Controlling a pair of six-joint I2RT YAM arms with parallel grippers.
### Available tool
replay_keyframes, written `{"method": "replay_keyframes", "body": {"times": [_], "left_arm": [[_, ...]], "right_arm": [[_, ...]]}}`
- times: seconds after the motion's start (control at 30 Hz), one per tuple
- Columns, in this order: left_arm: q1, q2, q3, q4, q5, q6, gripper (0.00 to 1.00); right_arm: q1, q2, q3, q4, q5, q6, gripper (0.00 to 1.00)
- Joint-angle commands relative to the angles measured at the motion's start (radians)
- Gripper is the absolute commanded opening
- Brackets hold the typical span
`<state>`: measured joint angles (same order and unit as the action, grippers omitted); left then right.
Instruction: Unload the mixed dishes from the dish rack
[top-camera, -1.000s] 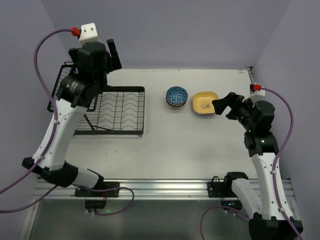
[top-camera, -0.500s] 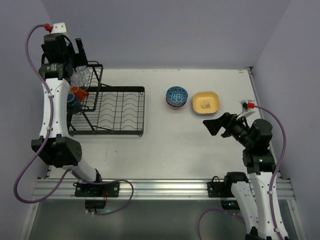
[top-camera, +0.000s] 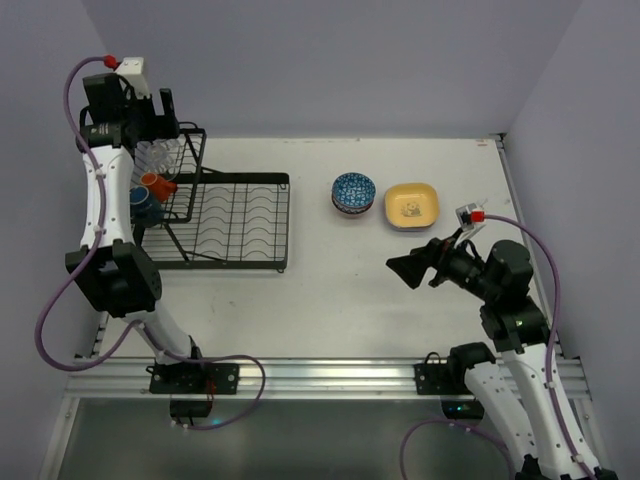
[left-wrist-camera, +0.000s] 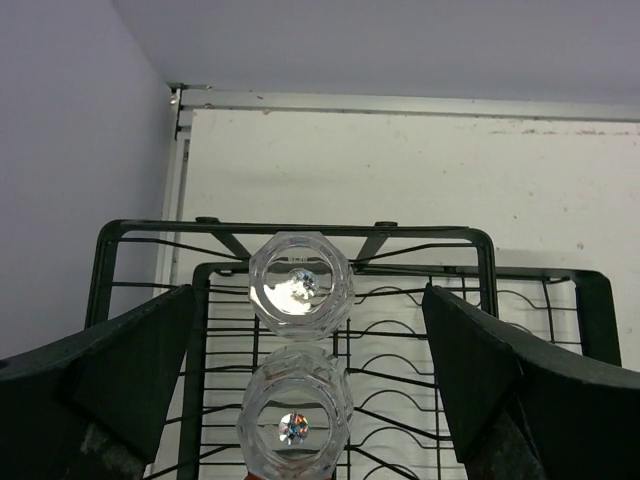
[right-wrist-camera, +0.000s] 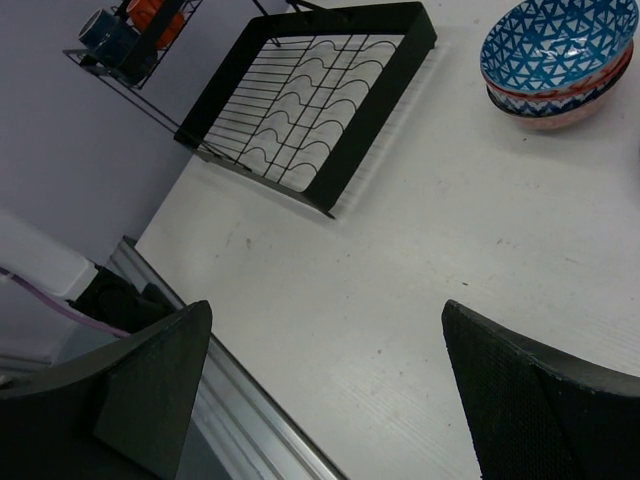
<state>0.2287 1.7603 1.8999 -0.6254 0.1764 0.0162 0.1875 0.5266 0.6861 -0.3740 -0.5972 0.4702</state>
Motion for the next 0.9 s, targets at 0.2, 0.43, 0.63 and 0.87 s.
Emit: {"method": "replay_keyframes", "body": {"times": [0.2,0.43,0.63,0.87], "left_arm": [[-0.003,0.065,0.065,-0.007,0.066,0.091,0.95],[-0.008,0.077,0.045,-0.023,0.048,0.097,0.78],[-0.008,0.103,0.053,-0.023,0.047,0.085,0.74],[-0.009,0.125,0.064,-0.031,0.055,0.077,0.63]], "right_arm": [[0.026,-0.027,-0.008,0.043,-0.065,-0.001,0.99],[0.027,-0.017,-0.002,0.046,-0.067,-0.007,0.99],[0.026,-0.019,-0.007,0.047,-0.075,-0.008,0.99],[0.026,-0.031,-0.014,0.052,-0.078,-0.010,0.99]]}}
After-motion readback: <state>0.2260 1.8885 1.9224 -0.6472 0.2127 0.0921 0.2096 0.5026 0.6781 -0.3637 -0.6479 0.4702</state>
